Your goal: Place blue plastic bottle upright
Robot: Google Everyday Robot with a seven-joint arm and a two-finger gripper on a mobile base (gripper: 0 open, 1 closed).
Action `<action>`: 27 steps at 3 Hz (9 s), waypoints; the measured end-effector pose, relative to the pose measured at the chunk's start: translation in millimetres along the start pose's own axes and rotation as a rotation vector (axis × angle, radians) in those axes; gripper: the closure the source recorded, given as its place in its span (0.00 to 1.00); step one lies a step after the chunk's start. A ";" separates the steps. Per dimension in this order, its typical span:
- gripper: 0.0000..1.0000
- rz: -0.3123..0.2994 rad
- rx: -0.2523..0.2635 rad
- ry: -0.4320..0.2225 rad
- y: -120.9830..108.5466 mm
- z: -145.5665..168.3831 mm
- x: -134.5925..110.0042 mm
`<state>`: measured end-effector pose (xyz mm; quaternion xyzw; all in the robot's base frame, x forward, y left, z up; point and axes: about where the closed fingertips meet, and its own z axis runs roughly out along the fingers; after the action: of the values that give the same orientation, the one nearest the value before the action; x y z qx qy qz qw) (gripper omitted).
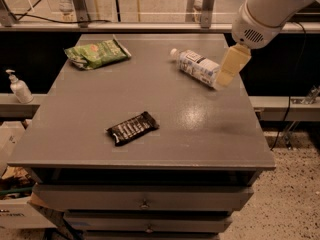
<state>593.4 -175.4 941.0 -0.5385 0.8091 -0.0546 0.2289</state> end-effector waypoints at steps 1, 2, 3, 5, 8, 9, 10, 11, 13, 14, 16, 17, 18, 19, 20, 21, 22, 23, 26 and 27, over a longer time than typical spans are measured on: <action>0.00 0.026 -0.005 -0.032 -6.6 8.9 -9.9; 0.00 0.092 -0.024 -0.067 -22.3 29.3 -29.1; 0.00 0.203 -0.059 -0.095 -42.0 53.3 -49.6; 0.00 0.345 -0.094 -0.094 -50.9 88.2 -82.1; 0.00 0.372 -0.080 -0.064 -47.3 132.4 -104.4; 0.00 0.381 -0.067 -0.043 -53.4 145.0 -97.1; 0.00 0.391 -0.055 -0.028 -59.1 152.4 -89.5; 0.00 0.394 -0.059 -0.012 -58.7 161.7 -87.1; 0.18 0.369 -0.048 0.013 -55.8 170.4 -85.0; 0.41 0.364 -0.037 0.007 -57.3 166.8 -85.1; 0.87 0.379 -0.025 -0.039 -60.5 150.6 -84.0; 1.00 0.401 -0.019 -0.109 -65.0 133.6 -85.6; 1.00 0.431 -0.016 -0.216 -71.9 112.9 -88.1; 1.00 0.481 -0.035 -0.359 -77.6 95.5 -92.3; 1.00 0.538 -0.069 -0.525 -80.8 80.7 -99.1; 1.00 0.580 -0.091 -0.680 -86.9 62.8 -104.1; 1.00 0.612 -0.101 -0.791 -90.2 50.6 -103.8; 1.00 0.657 -0.119 -0.906 -87.8 48.3 -102.5; 1.00 0.644 -0.121 -0.976 -97.2 53.7 -110.4; 1.00 0.643 -0.096 -1.062 -110.3 58.5 -106.6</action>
Offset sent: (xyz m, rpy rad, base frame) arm 0.0858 0.0399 -0.0163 0.2048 0.0234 -0.1261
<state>745.5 -116.2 959.1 -0.2312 0.7082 0.3286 0.5806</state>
